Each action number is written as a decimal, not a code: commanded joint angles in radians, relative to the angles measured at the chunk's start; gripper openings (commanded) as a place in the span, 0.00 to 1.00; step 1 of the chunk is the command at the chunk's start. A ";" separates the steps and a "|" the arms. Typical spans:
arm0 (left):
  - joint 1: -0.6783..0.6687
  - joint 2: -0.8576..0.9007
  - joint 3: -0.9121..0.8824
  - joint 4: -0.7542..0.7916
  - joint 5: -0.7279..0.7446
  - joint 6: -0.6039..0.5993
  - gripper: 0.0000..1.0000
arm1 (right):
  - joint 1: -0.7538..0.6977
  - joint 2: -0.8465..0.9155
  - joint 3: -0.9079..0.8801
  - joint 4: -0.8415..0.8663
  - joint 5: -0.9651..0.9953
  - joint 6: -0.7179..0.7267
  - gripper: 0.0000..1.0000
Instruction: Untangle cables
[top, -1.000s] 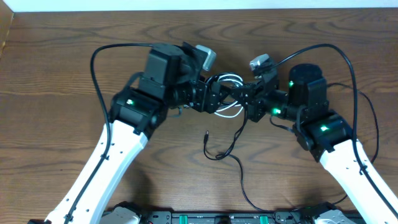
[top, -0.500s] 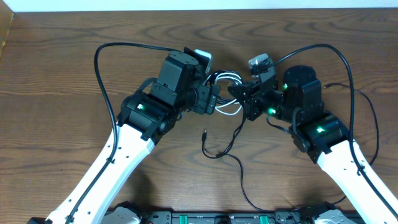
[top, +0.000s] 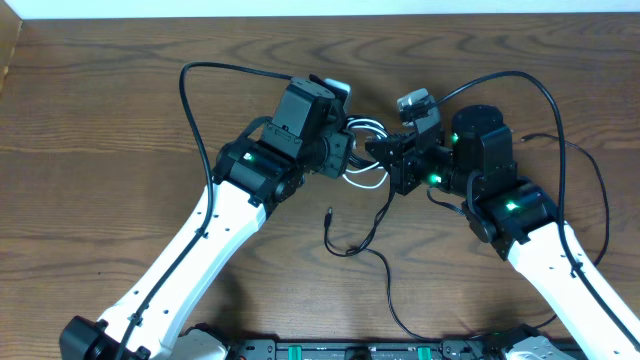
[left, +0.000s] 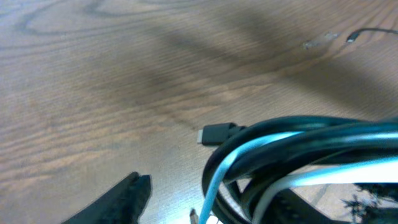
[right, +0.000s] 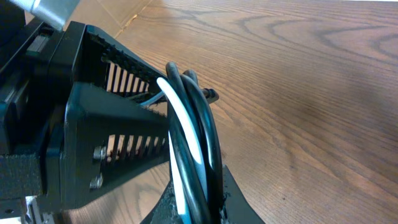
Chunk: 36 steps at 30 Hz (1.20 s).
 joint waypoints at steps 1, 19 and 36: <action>0.018 0.015 0.006 0.000 -0.056 0.026 0.39 | -0.002 -0.019 0.006 0.007 -0.005 0.011 0.01; 0.018 0.015 0.006 -0.029 0.572 0.422 0.19 | -0.005 -0.019 0.006 -0.039 0.087 -0.008 0.01; 0.018 0.015 0.006 -0.101 1.268 0.868 0.22 | -0.018 -0.019 0.006 -0.087 0.087 -0.068 0.01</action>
